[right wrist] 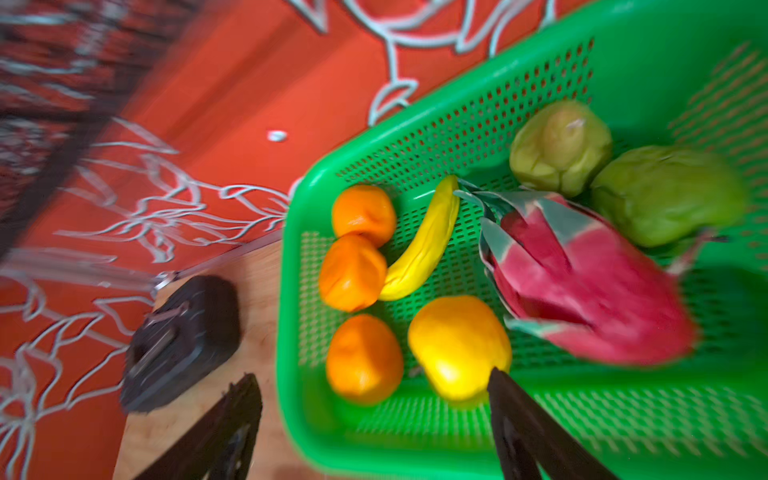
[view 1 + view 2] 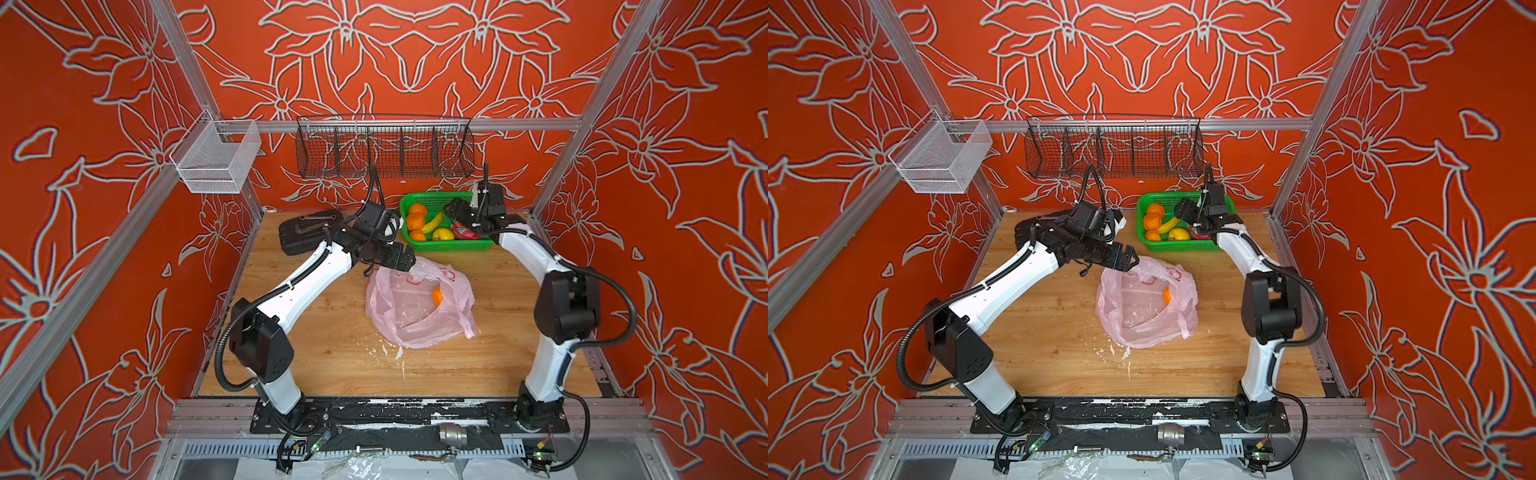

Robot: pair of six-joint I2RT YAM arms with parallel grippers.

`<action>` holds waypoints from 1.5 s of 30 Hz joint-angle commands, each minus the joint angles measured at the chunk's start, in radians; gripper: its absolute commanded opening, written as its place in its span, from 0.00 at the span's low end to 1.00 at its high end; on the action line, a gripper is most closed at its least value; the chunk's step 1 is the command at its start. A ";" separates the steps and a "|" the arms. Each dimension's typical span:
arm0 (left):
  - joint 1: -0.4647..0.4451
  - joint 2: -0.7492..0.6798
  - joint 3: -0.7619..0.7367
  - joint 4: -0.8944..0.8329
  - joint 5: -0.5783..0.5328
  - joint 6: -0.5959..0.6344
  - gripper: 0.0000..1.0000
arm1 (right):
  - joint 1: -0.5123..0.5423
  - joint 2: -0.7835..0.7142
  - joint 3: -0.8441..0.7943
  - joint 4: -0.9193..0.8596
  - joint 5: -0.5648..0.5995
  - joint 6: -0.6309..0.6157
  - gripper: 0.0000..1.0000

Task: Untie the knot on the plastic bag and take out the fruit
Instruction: 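Open the right gripper to drop the yellow apple into the basket, then move the right gripper back into the bag toward the last orange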

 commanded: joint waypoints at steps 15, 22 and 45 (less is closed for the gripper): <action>-0.006 0.258 0.174 -0.093 0.034 0.121 0.51 | 0.355 -0.571 -0.382 -0.096 0.132 -0.235 0.83; -0.005 0.253 0.178 -0.096 0.028 0.075 0.04 | 0.570 -0.639 -0.476 -0.081 0.121 -0.369 0.80; -0.003 0.189 0.207 -0.253 0.161 -0.065 0.00 | 0.618 -0.379 -0.712 0.084 0.357 -0.252 0.77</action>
